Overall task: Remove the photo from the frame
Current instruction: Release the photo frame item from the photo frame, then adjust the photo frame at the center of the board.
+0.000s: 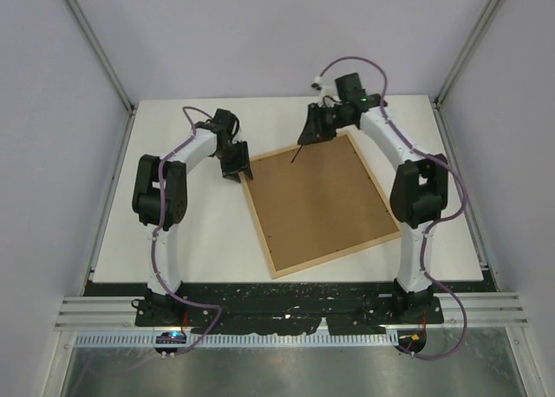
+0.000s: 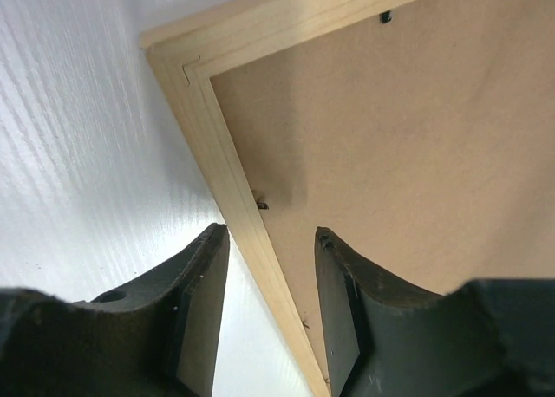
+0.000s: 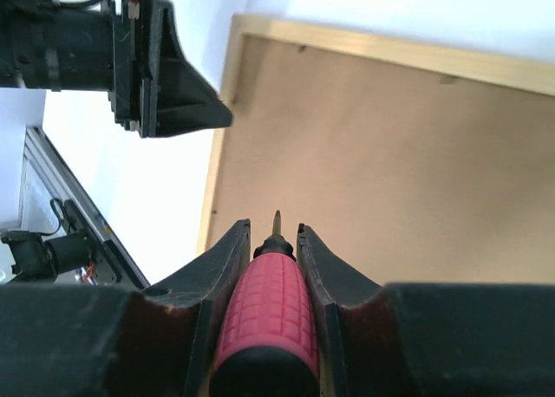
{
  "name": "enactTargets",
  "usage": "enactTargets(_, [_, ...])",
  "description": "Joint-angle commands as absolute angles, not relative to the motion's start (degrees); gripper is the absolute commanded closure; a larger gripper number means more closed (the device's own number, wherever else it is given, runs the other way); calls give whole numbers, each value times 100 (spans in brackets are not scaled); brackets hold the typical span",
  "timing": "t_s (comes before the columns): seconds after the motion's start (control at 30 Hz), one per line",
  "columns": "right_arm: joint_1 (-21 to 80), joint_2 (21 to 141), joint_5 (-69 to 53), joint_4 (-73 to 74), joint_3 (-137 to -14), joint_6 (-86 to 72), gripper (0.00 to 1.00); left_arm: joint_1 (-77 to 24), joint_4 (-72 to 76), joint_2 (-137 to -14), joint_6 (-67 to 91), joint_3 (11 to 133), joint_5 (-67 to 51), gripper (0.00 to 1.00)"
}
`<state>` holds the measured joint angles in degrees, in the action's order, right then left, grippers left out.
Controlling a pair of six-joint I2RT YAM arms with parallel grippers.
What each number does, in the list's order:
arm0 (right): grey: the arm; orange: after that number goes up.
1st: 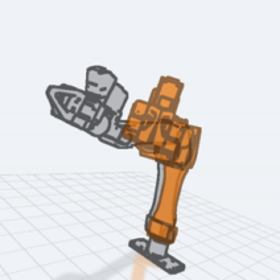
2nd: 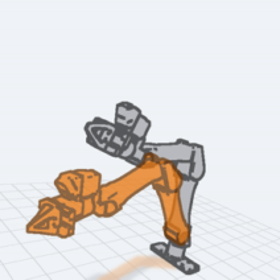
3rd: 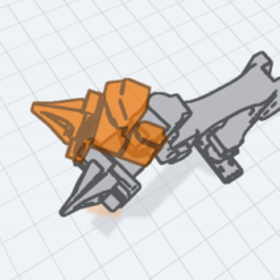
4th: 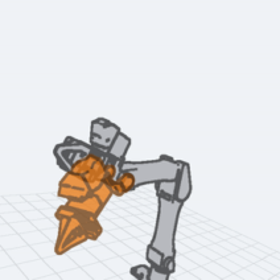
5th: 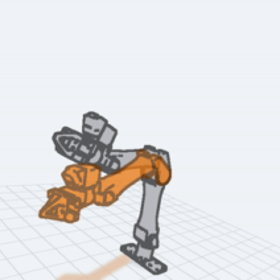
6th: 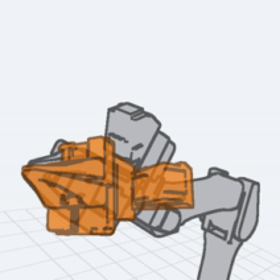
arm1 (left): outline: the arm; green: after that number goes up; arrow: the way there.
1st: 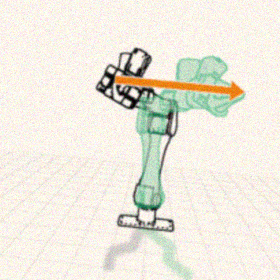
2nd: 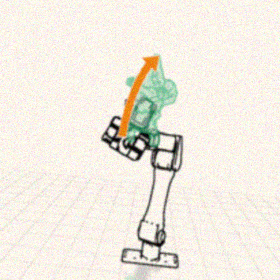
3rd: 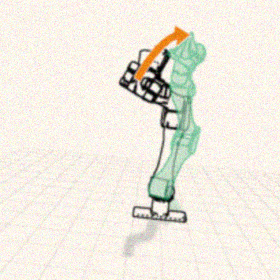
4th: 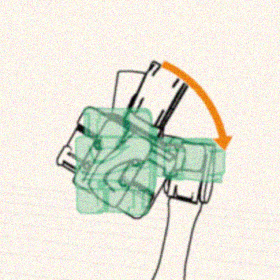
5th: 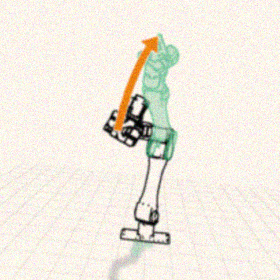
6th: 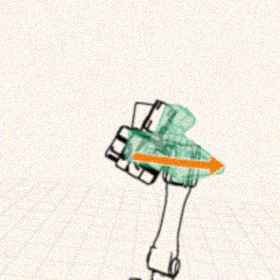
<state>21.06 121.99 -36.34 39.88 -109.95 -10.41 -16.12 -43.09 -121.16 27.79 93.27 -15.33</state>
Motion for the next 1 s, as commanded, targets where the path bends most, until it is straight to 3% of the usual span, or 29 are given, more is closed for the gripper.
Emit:
enactTargets(0.0, [1337,11136,-4316,4763,-10969,217,92,-1687,-4420,-11874,2575,9738,-1003,52])
enactTargets(0.27, [624,10521,-4781,4790,-9292,1046,92,-1881,-4886,-12225,2435,10300,-475,53])
enactTargets(0.97, [492,9536,-5712,3902,-7884,861,92,-2021,-5001,-12532,2478,10089,-53,53])
